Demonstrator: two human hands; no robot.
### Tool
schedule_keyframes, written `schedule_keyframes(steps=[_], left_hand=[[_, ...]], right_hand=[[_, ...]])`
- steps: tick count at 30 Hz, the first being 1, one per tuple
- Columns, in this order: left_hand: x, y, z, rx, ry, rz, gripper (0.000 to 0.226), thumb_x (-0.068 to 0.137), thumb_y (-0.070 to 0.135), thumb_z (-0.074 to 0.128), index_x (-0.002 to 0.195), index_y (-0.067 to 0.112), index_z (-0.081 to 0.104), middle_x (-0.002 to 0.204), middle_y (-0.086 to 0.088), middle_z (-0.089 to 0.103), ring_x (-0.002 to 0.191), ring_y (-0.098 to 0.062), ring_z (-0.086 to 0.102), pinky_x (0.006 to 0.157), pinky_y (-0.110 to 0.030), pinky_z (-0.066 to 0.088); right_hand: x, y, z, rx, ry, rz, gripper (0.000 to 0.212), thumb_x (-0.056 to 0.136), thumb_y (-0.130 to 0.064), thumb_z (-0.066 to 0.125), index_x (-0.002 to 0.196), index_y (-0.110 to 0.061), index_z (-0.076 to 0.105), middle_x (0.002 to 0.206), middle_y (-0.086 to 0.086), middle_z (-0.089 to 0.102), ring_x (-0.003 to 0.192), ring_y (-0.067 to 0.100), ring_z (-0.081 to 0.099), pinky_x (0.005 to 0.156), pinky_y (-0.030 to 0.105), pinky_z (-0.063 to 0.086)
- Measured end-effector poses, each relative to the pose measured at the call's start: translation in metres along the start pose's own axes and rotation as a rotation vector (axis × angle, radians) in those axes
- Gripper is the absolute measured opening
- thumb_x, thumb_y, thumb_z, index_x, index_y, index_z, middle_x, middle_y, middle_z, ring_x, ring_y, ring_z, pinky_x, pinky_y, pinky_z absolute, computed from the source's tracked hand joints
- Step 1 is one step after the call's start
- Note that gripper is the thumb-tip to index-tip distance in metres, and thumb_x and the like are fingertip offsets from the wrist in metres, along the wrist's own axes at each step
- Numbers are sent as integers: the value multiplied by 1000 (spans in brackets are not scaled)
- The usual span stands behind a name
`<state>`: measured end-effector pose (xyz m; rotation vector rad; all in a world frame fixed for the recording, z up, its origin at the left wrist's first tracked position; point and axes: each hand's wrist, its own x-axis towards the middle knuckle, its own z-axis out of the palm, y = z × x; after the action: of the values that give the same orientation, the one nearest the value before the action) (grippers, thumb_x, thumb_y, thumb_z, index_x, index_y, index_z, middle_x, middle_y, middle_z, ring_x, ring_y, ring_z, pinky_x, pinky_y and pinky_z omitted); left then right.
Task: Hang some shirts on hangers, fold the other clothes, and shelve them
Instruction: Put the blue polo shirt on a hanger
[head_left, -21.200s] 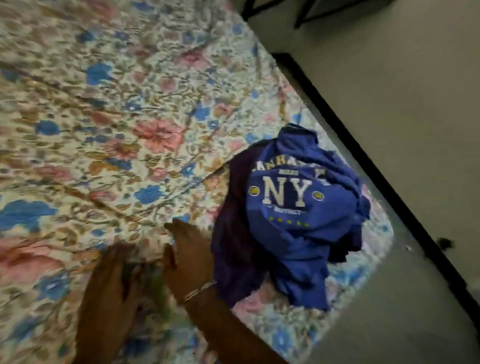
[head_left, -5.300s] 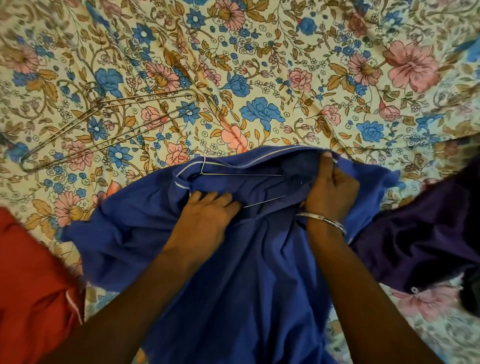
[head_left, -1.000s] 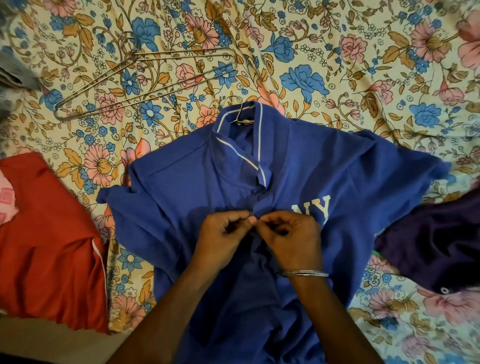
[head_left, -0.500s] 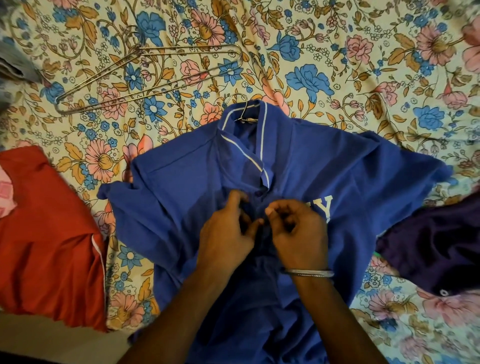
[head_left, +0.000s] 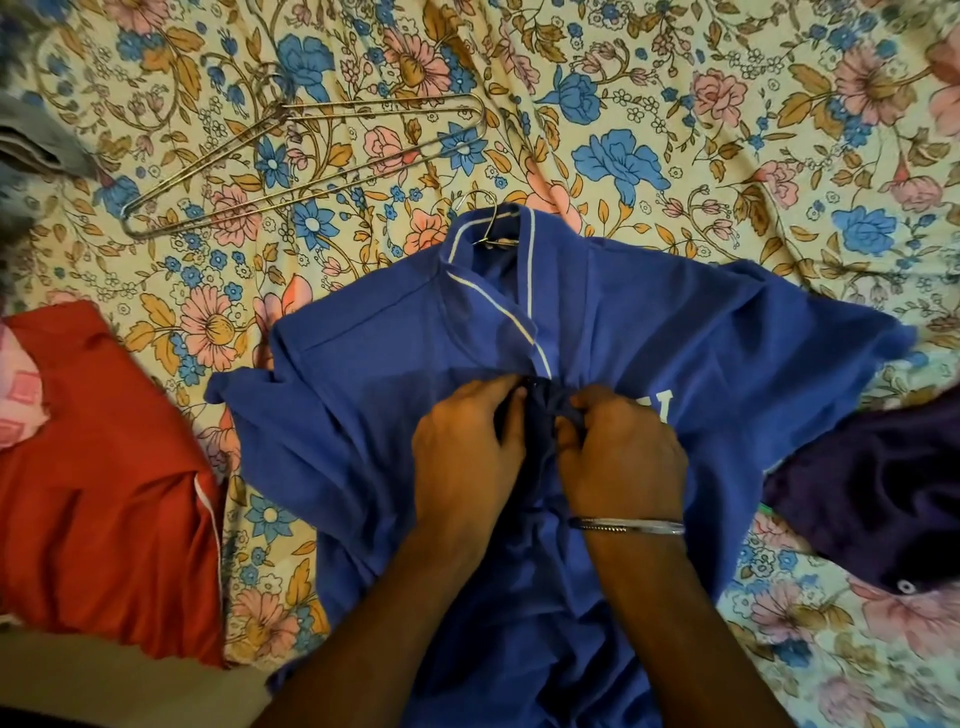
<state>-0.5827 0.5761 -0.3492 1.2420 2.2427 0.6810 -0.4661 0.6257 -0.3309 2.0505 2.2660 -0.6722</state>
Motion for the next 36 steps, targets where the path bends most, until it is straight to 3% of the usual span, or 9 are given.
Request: schedule_keyframes(steps=[4, 8, 11, 13, 16, 20, 23, 30, 36], left_hand=[[7, 4, 1, 163, -32, 38, 7, 92, 27, 67, 93, 27, 74, 87, 2, 72, 74, -25, 68, 60, -34, 50], [15, 14, 3, 305, -109, 35, 11, 91, 30, 62, 84, 22, 67, 88, -1, 70, 79, -32, 66, 63, -37, 45], [22, 19, 1, 244, -99, -104, 21, 95, 38, 59, 88, 22, 69, 88, -3, 72, 86, -32, 66, 65, -36, 40], [24, 22, 1, 218, -125, -146, 20, 96, 36, 59, 87, 21, 70, 86, -3, 72, 85, -30, 66, 64, -33, 37], [27, 17, 6, 49, -191, -197, 16, 93, 34, 64, 89, 20, 71, 85, 0, 74, 83, -23, 68, 68, -34, 47], [25, -7, 5, -532, -237, -372, 13, 97, 22, 66, 92, 14, 74, 85, -3, 76, 77, -11, 69, 76, -31, 57], [13, -12, -6, -654, -205, -318, 10, 99, 13, 63, 98, 9, 72, 90, 2, 76, 80, -4, 69, 76, -19, 55], [8, -2, -7, -365, -159, -176, 8, 98, 24, 64, 93, 22, 70, 89, 11, 71, 83, -5, 67, 75, -28, 55], [15, 21, -15, 239, -7, -6, 14, 98, 25, 56, 88, 17, 62, 90, -5, 66, 79, -31, 61, 73, -39, 40]], right_hand=[[3, 0, -7, -124, -29, -63, 8, 85, -25, 70, 91, -21, 69, 93, 3, 68, 84, 30, 67, 61, 29, 34], [14, 5, -4, -7, -47, -35, 16, 82, -33, 67, 79, -17, 69, 80, 5, 69, 80, 34, 66, 63, 33, 43], [17, 7, 1, 492, 23, 241, 24, 82, -34, 68, 69, -14, 68, 64, 7, 67, 67, 31, 63, 63, 41, 54], [18, 3, 3, 925, -19, 464, 24, 88, -23, 69, 65, -14, 67, 59, 7, 62, 59, 22, 58, 55, 37, 55], [13, -2, 3, 1170, -169, 552, 21, 90, -7, 69, 70, -15, 70, 65, 8, 67, 63, 21, 61, 50, 27, 53], [9, 2, 3, 1182, -250, 437, 21, 89, 0, 68, 89, -21, 74, 75, -1, 76, 73, 13, 72, 60, 28, 60], [7, 4, 4, 1154, -236, 394, 21, 89, -2, 68, 93, -21, 76, 83, 4, 77, 82, 20, 74, 68, 33, 62], [3, -1, 10, 1031, -56, 207, 18, 83, -1, 78, 96, -12, 79, 81, -4, 77, 76, 8, 73, 72, 28, 61], [-8, -9, 20, 834, 310, 65, 21, 81, -7, 79, 93, -25, 79, 84, -8, 72, 75, 6, 69, 67, 27, 58]])
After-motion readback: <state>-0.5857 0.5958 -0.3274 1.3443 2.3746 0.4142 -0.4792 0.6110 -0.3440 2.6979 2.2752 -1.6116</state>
